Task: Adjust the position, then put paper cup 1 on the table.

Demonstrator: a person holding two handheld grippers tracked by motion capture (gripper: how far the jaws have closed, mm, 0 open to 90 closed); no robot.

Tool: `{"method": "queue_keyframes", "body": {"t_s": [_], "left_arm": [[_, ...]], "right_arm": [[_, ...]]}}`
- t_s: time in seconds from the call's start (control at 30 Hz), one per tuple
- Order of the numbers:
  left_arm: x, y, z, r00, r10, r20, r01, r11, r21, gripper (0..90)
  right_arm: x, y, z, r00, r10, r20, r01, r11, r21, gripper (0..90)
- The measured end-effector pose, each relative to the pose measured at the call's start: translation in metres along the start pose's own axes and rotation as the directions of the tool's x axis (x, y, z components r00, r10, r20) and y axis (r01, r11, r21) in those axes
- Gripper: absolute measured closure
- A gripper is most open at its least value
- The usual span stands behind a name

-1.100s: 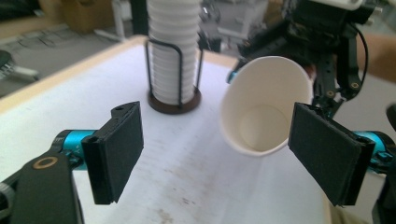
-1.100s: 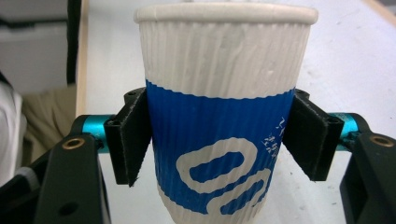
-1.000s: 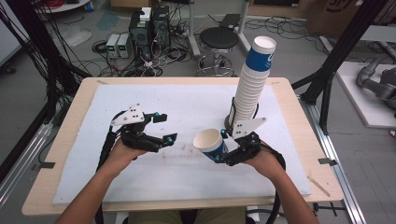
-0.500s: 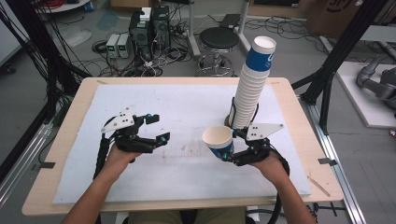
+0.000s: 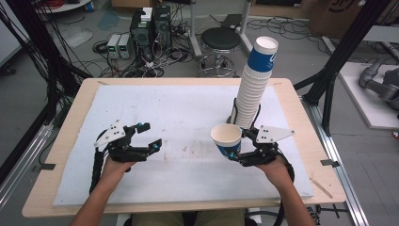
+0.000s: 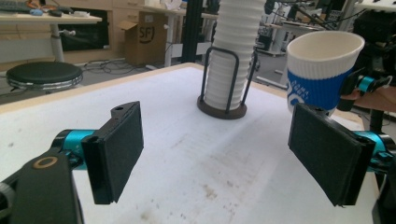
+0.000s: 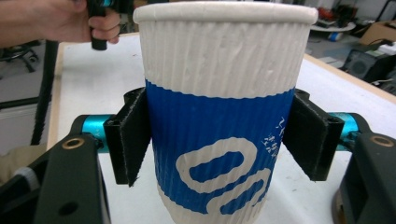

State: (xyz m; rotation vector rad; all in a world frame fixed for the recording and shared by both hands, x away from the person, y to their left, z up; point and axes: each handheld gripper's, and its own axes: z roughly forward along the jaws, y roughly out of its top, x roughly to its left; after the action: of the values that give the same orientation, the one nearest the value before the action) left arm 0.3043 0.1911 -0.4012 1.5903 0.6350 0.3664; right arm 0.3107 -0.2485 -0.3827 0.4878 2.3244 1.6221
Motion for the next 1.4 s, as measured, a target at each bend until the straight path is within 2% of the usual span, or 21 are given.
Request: {"method": "queue_keyframes", "body": {"t_s": [0.2, 0.77, 1.0, 1.2, 1.4], "left_arm": [[0.001, -0.003, -0.003, 0.9999, 0.002, -0.012, -0.002, 1.0000, 0.000, 18.2], [0.002, -0.006, -0.007, 0.9997, -0.007, -0.023, 0.007, 0.9999, -0.014, 18.2], [0.002, -0.008, -0.006, 0.9998, -0.010, -0.018, 0.010, 0.9999, -0.008, 18.2], [0.002, -0.008, -0.005, 0.9998, -0.012, -0.013, 0.012, 0.9999, -0.006, 18.2], [0.002, -0.009, -0.004, 0.9999, -0.008, -0.012, 0.008, 1.0000, 0.004, 18.2]], "right_arm": [[0.001, -0.005, -0.004, 0.9997, 0.001, 0.024, 0.000, 0.9998, -0.019, 29.8], [0.001, -0.005, -0.006, 0.9992, -0.004, 0.039, 0.005, 0.9990, -0.044, 29.8], [-0.002, -0.008, -0.012, 0.9970, 0.000, 0.077, 0.005, 0.9981, -0.061, 29.8], [-0.007, -0.016, -0.020, 0.9947, 0.029, 0.098, -0.021, 0.9965, -0.081, 29.8], [-0.016, -0.028, -0.034, 0.9871, 0.066, 0.146, -0.054, 0.9953, -0.080, 29.8]]}}
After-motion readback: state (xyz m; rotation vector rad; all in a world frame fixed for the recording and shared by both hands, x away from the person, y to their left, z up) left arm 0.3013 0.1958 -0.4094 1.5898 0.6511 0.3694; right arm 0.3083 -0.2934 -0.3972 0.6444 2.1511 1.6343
